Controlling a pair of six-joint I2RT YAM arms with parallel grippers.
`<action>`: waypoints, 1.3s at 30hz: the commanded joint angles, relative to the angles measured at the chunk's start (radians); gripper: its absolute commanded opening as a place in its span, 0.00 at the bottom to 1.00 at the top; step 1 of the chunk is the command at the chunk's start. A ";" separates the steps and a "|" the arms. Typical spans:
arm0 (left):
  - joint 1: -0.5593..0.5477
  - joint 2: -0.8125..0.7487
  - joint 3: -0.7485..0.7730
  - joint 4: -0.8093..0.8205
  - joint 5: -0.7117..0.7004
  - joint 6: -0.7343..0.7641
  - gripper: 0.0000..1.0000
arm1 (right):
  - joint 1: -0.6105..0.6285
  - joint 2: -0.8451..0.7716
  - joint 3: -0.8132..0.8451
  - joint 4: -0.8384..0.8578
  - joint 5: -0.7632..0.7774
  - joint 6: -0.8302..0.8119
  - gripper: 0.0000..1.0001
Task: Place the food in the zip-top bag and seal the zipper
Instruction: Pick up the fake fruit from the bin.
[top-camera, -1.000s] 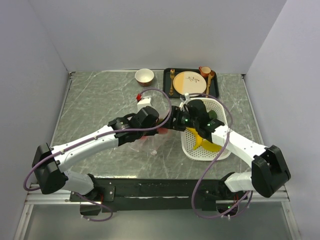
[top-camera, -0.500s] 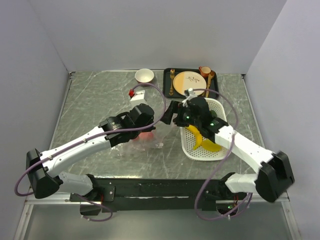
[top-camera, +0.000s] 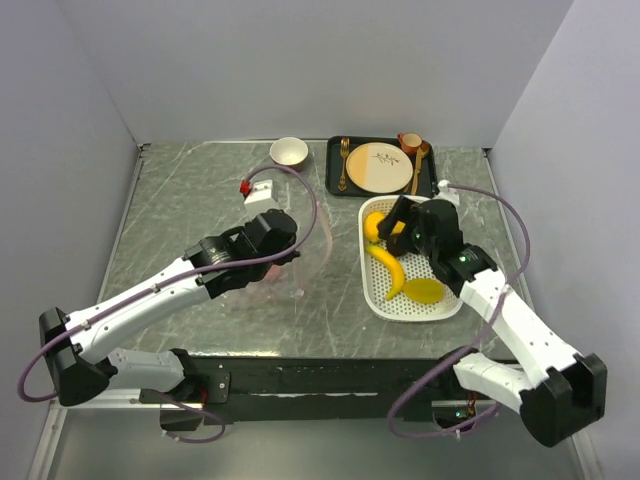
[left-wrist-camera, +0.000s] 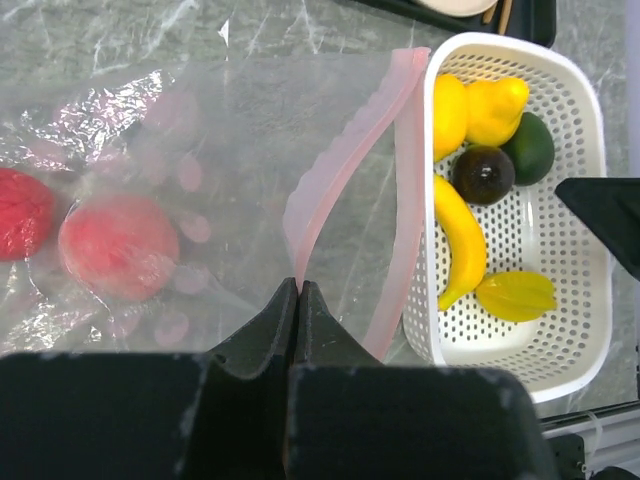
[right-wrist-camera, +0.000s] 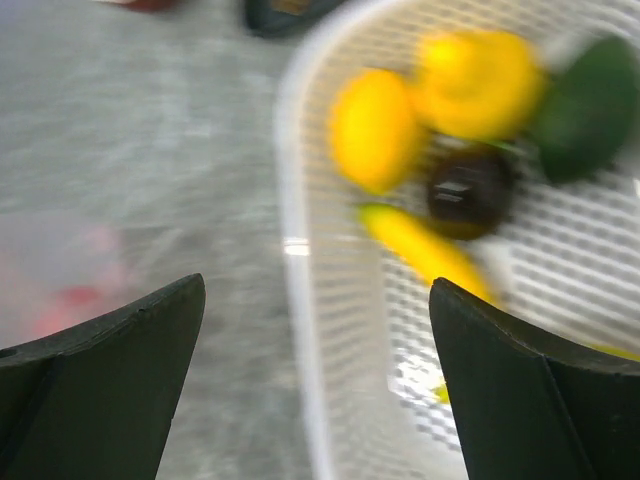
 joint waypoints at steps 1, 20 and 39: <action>0.007 0.043 0.013 0.012 0.051 0.001 0.01 | -0.072 0.071 -0.005 -0.114 0.064 -0.052 1.00; 0.006 0.054 -0.018 0.053 0.088 0.022 0.01 | -0.152 0.450 0.298 -0.146 0.118 -0.182 0.95; 0.007 0.042 -0.016 0.058 0.085 0.036 0.01 | -0.169 0.675 0.418 -0.047 0.090 -0.213 0.73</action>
